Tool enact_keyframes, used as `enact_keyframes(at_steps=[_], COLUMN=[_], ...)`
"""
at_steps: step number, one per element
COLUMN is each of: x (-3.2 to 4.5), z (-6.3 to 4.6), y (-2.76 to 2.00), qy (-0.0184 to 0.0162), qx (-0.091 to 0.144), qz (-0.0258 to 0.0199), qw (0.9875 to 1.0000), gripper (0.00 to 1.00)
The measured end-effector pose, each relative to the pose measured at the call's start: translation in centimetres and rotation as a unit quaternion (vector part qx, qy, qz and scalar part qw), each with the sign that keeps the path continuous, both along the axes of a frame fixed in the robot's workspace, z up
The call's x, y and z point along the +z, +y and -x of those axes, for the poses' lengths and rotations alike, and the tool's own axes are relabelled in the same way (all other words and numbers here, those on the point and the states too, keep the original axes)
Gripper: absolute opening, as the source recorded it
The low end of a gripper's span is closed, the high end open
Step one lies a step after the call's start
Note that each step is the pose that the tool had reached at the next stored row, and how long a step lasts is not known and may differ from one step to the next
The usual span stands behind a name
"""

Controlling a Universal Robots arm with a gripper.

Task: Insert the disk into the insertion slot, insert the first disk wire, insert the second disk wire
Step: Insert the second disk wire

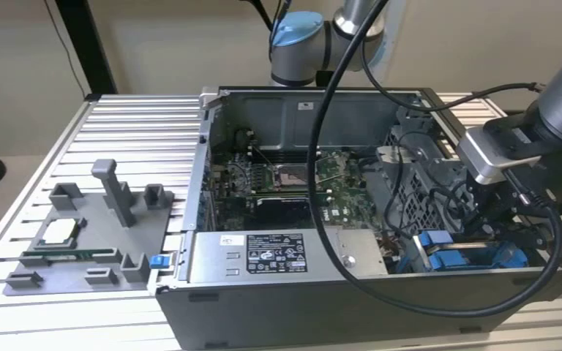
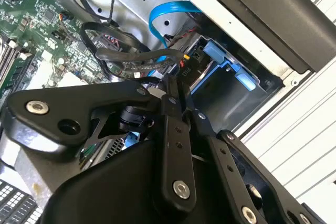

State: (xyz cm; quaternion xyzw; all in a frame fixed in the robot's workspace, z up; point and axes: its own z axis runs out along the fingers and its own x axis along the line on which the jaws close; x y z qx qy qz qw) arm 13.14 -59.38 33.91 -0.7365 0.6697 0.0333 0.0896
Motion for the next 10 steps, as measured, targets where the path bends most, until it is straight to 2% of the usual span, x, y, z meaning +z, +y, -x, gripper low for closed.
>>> enact_keyframes(at_steps=[10], x=[0.00], z=[0.00], y=[0.00], qy=[0.0000], qx=[0.000], qz=[0.0000], qw=[1.0000], gripper=[0.00])
